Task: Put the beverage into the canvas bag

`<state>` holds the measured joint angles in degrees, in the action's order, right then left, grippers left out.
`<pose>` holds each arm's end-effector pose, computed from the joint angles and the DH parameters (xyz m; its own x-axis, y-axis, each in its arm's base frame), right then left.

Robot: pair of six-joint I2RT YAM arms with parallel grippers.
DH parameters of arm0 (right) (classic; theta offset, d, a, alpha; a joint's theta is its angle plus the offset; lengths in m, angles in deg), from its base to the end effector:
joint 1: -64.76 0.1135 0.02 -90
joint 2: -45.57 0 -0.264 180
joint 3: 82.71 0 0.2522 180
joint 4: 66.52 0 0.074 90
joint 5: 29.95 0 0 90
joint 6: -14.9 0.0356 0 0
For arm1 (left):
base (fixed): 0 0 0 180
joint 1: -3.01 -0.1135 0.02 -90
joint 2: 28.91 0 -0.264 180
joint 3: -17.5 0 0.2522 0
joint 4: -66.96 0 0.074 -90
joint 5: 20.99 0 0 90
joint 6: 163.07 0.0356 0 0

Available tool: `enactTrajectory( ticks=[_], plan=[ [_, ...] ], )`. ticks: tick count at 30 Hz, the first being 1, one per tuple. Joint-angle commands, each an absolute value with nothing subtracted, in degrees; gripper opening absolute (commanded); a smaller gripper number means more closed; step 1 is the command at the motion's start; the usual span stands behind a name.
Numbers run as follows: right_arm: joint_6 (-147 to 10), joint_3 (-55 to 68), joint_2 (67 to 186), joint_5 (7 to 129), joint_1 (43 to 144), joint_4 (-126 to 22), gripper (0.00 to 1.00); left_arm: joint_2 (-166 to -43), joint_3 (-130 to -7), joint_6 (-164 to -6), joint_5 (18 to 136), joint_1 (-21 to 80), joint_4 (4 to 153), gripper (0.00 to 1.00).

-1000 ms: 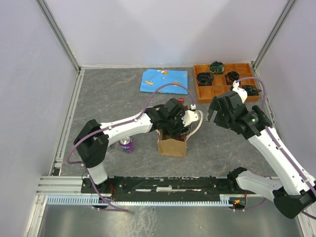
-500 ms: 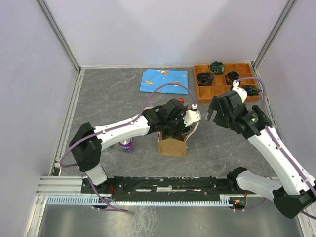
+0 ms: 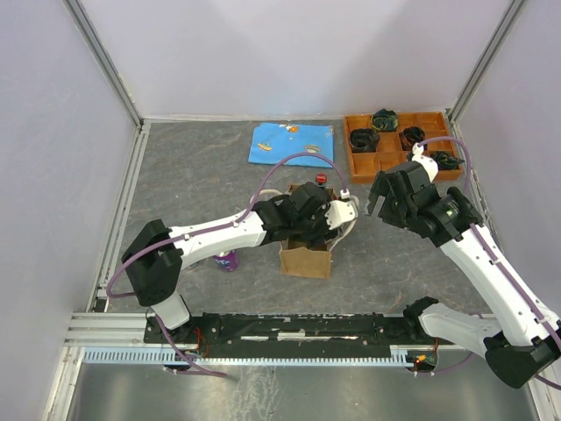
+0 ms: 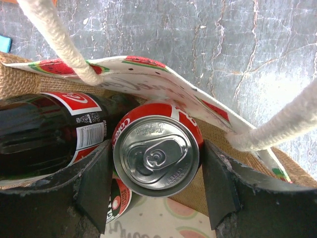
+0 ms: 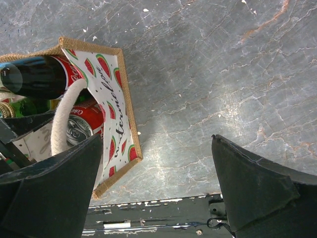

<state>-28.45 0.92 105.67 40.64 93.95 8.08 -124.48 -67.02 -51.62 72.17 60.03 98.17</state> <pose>0.1692 0.0810 0.3594 -0.6681 0.4124 -0.6193 0.3032 0.9110 0.2795 0.2021 -0.3150 0.2542 -0.0263 0.7113 -0.7024 0.9341 0.2677 0.2361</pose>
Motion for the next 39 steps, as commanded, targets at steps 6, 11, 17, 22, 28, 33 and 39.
enactTrajectory(
  ticks=[6,11,17,22,28,33,39],
  plan=[
    [-28.17,0.53,105.01,40.37,93.85,6.7,0.99,-123.71,-65.5,-52.76,66.59,60.34,84.24,0.88],
    [-28.3,0.71,105.38,40.46,93.82,6.63,0.99,-124.18,-65.26,-52.77,65.86,60.33,83.35,0.9],
    [-28.52,0.86,105.78,40.37,93.8,6.5,0.99,-123.24,-66.86,-53.32,66.09,60.41,84.57,0.9],
    [-28.66,0.9,106.32,40.45,93.79,6.11,0.99,-121.14,-70.3,-53.54,68.4,60.46,89.59,0.9],
    [-28.93,0.93,107.45,41.33,93.74,5.13,0.99,-116.84,-70.62,-54.42,73.52,60.41,94.04,0.9],
    [-29.16,1.02,108.38,42.01,93.66,4.23,0.99,-113.1,-70.11,-55.73,73.17,60.42,95.03,0.89],
    [-29.36,1.32,109.93,43.04,93.6,3.08,0.99,-107.72,-70.49,-56.65,72.29,59.31,95.63,0.89]
  ],
)
